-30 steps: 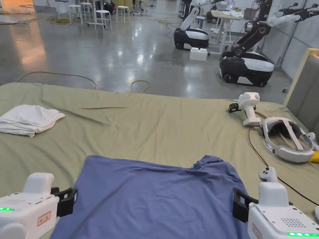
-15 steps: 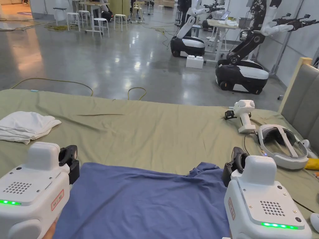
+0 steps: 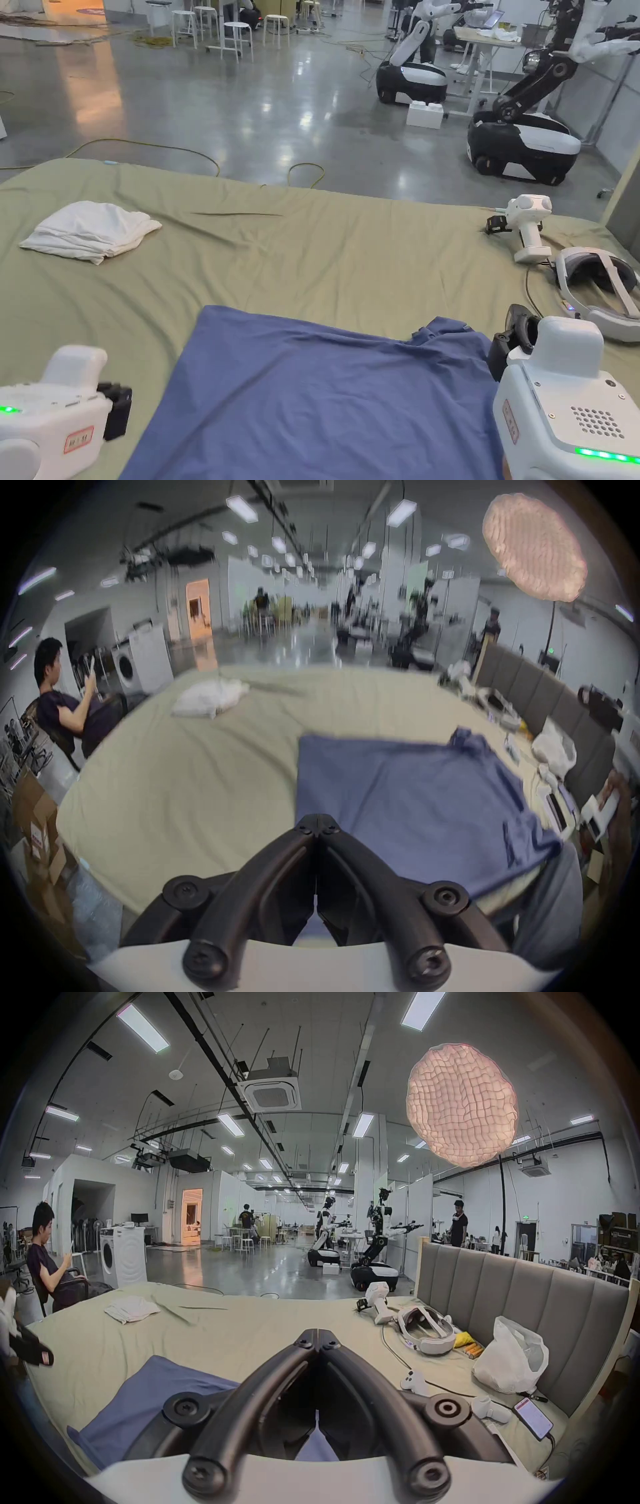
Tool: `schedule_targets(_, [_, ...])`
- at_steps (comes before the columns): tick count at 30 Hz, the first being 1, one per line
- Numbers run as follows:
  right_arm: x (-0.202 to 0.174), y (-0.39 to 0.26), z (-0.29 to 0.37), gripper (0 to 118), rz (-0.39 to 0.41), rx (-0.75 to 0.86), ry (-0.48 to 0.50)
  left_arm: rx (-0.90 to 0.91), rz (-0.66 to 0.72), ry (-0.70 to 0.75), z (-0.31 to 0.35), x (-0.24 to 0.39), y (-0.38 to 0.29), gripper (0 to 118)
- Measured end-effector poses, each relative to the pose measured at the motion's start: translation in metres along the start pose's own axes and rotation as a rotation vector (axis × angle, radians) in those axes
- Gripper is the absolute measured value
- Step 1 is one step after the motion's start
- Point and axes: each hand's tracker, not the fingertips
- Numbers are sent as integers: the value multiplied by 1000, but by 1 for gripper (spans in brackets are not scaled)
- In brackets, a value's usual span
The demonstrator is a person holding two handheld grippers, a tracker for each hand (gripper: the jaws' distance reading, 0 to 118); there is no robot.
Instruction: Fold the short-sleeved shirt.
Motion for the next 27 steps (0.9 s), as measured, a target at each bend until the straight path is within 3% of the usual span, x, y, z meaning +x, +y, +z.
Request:
schedule_targets(3, [-2,-6,0,0,14,-25,12,-155,38,-19,-16,-10,-24,0])
schedule_targets(6, [-3,-14,-2,0,26,-54,25,-290,50,-14,-38,-17,-43,12])
schedule_targets(7, [-3,-16,-3,0,30,-65,28,-312,54,-5,-45,-18,-47,16])
schedule_targets(8, [-4,-19,-5,0,34,-81,32,-331,61,8,-51,-19,-51,30])
schedule_targets(10, [-3,-25,-5,0,39,-99,35,-339,91,25,-59,-20,-55,46])
schedule_targets(13, [-1,-33,-5,0,49,-125,36,-345,122,59,-76,-20,-55,55])
schedule_targets(20, [21,-49,0,0,52,-200,12,-392,147,108,-102,-9,-64,51])
schedule_targets(24, [44,-58,8,1,65,-311,-31,-373,116,78,-101,6,-68,20])
schedule_targets(27, [64,-66,15,38,57,-430,-33,-369,109,83,-100,8,-69,13])
